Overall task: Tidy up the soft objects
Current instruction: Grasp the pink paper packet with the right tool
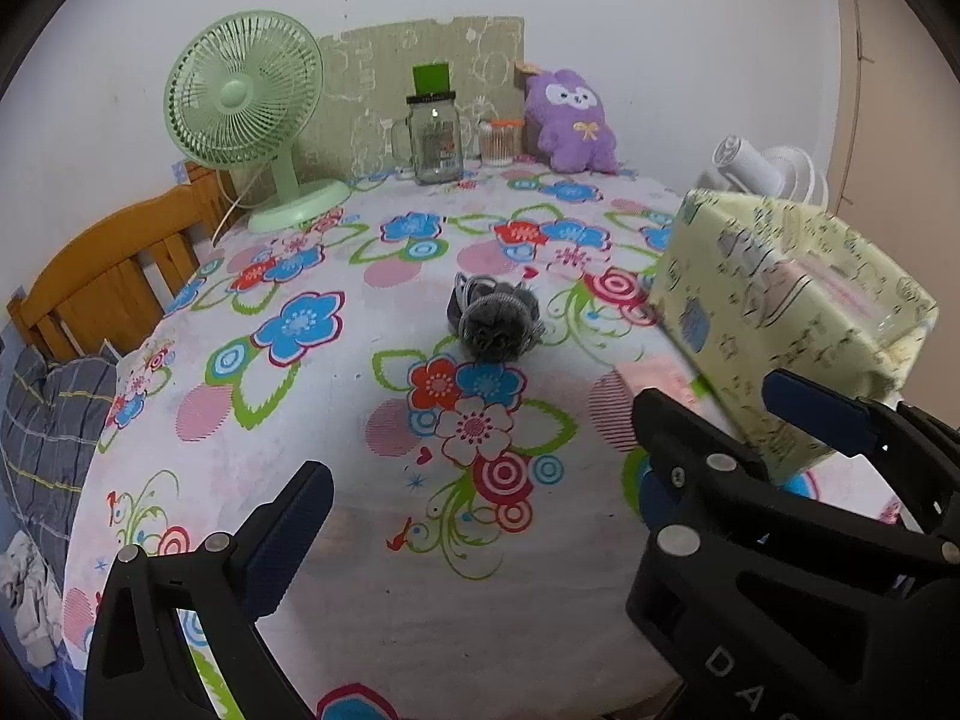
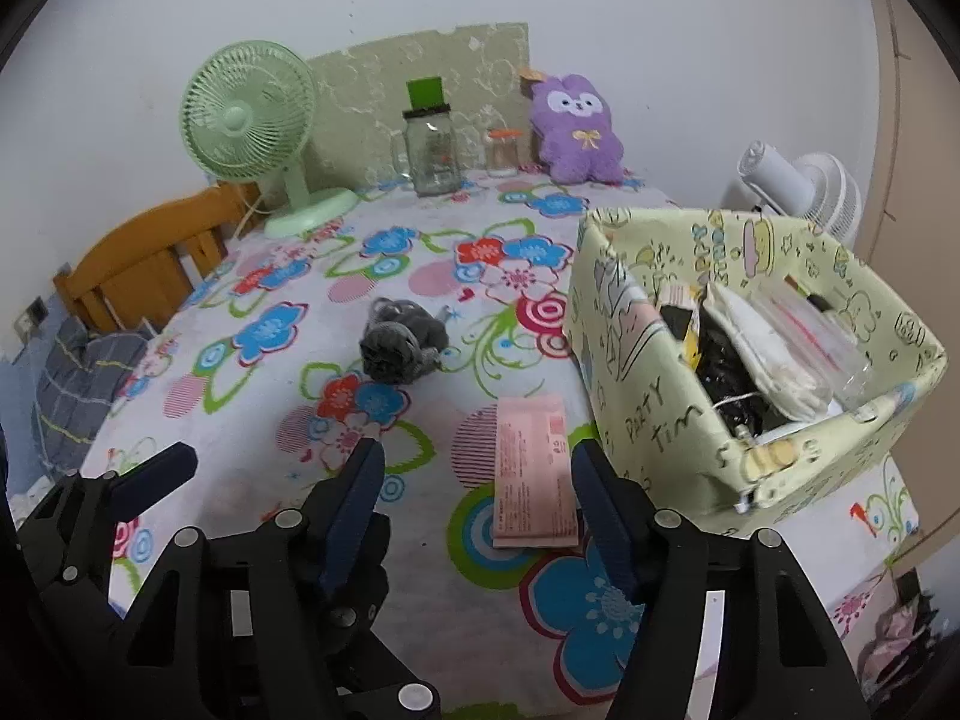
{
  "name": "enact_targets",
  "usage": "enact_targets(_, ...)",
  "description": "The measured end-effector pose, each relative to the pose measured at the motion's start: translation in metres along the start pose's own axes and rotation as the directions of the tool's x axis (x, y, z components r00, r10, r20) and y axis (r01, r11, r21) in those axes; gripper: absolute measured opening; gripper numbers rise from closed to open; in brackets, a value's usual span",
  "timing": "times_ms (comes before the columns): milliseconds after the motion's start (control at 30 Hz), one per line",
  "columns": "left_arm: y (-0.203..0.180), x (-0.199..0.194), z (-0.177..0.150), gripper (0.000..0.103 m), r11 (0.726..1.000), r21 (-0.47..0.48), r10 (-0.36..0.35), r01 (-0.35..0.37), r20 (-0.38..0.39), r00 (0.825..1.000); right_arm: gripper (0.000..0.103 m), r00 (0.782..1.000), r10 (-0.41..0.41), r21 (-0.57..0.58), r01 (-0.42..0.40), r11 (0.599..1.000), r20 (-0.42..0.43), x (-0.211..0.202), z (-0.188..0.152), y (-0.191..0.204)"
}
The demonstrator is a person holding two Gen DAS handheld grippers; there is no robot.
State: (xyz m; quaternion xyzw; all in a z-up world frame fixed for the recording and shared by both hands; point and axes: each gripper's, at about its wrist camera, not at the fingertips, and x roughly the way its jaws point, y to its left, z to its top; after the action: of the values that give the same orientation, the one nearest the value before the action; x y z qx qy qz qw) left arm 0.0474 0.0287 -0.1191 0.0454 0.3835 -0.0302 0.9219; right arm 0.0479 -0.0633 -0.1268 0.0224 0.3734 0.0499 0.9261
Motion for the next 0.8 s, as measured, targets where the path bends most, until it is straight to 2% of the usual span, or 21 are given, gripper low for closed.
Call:
enact_targets(233,-0.001,0.027,-0.006,0.103,1.000,0.030,0.008,-0.006,-0.049,0.999,0.068,0.998,-0.060,0.038,0.061,0.997,-0.027,0.025,-0.009,-0.004)
enact_targets(467,-0.005,0.046,-0.009,0.103,0.999,0.051,-0.010,0.015,-0.087,0.996,0.067,0.994,-0.072,0.076,0.078,0.994,-0.083,0.048,-0.016,-0.013)
enact_targets(600,-0.005,0.047,-0.009,0.103,0.998,0.056,-0.025,0.030,-0.083,0.996,0.066,0.993,-0.073,0.080,0.080,0.994,-0.089,0.053,-0.016,-0.011)
enact_targets(667,-0.004,0.047,-0.009,0.103,0.997,0.061,-0.032,0.037,-0.082,0.996,0.061,0.992,-0.084,0.075,0.091,0.993,-0.090,0.054,-0.016,-0.010)
enact_targets(733,-0.005,0.047,-0.009,0.103,0.997,0.070,-0.032,0.037,-0.078,0.996,0.049,0.990,-0.104,0.068,0.111,0.991,-0.093,0.055,-0.015,-0.009)
enact_targets(800,-0.005,0.047,-0.009,0.103,0.996,0.075,-0.035,0.041,-0.076,0.996,0.042,0.988,-0.119,0.055,0.125,0.991,-0.095,0.056,-0.014,-0.007)
